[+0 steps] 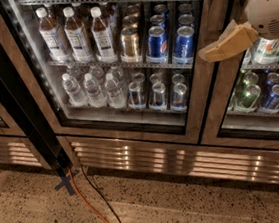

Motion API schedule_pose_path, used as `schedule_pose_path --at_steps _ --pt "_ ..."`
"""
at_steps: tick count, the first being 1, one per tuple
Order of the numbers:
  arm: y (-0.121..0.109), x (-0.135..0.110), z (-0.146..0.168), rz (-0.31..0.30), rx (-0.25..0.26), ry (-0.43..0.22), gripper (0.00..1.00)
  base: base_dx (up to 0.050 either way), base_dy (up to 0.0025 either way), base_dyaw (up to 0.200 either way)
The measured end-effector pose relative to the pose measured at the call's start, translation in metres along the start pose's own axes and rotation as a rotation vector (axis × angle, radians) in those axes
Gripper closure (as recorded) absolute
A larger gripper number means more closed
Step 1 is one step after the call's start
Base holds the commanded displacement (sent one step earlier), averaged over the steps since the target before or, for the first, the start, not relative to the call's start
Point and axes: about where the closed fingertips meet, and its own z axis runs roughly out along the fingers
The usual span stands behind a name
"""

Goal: Open left fridge door

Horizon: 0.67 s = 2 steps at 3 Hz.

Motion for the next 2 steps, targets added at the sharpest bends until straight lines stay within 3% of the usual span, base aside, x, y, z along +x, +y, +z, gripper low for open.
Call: schedule_pose_path --at_steps 2 --pt "-0.0098 -0.0055 0.0129 0.070 0.114 -0.038 0.17 0.000 0.00000 0.000"
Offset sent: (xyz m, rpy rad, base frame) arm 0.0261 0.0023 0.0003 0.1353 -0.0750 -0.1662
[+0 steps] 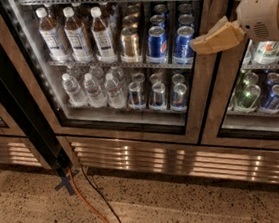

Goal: Open left fridge door

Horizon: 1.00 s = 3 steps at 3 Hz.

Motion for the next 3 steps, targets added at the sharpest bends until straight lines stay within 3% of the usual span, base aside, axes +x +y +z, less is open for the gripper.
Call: schedule_pose_path --at_steps 3 --pt "-0.0048 0.0051 -0.0028 0.083 0.090 -0.012 0.17 0.000 0.00000 0.000"
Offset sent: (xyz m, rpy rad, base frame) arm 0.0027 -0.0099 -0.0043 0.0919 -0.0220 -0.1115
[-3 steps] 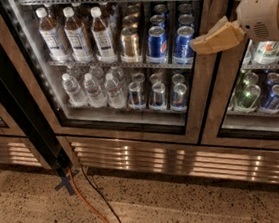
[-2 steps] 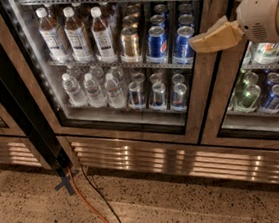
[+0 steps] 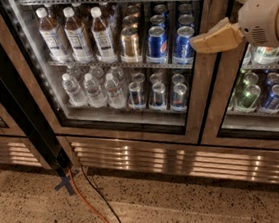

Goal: Open left fridge door

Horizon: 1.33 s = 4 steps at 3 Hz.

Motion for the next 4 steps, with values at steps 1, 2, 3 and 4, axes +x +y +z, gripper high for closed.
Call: schedule_pose_path --at_steps 1,2,3,4 --pt "-0.004 0.002 0.003 0.009 0.020 -0.001 0.17 0.000 0.00000 0.000" --pt "-0.009 -0.002 0.010 0.003 0.040 -0.016 0.17 0.000 0.00000 0.000" --pt "-0.018 -0.008 0.017 -0.009 0.064 -0.035 0.18 0.000 0.00000 0.000" --pt "-0.027 -0.012 0.024 -0.011 0.088 -0.049 0.18 0.000 0.00000 0.000"
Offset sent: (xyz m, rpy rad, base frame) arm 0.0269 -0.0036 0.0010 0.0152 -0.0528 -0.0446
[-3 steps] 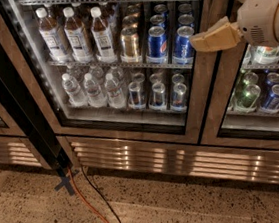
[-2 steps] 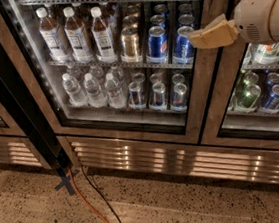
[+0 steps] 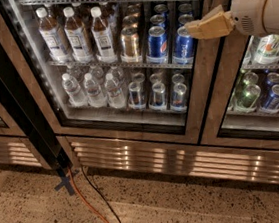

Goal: Open left fridge door

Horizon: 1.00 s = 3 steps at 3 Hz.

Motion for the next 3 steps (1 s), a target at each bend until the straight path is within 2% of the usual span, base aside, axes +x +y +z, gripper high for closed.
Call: schedule_pose_path --at_steps 1,2,3 --pt "-0.006 0.001 0.009 0.009 -0.009 -0.007 0.21 0.000 0.00000 0.000" --pt "-0.009 0.005 0.018 0.013 -0.030 -0.003 0.40 0.000 0.00000 0.000" --pt "-0.011 0.004 0.023 -0.011 -0.090 0.014 0.63 0.000 0.00000 0.000"
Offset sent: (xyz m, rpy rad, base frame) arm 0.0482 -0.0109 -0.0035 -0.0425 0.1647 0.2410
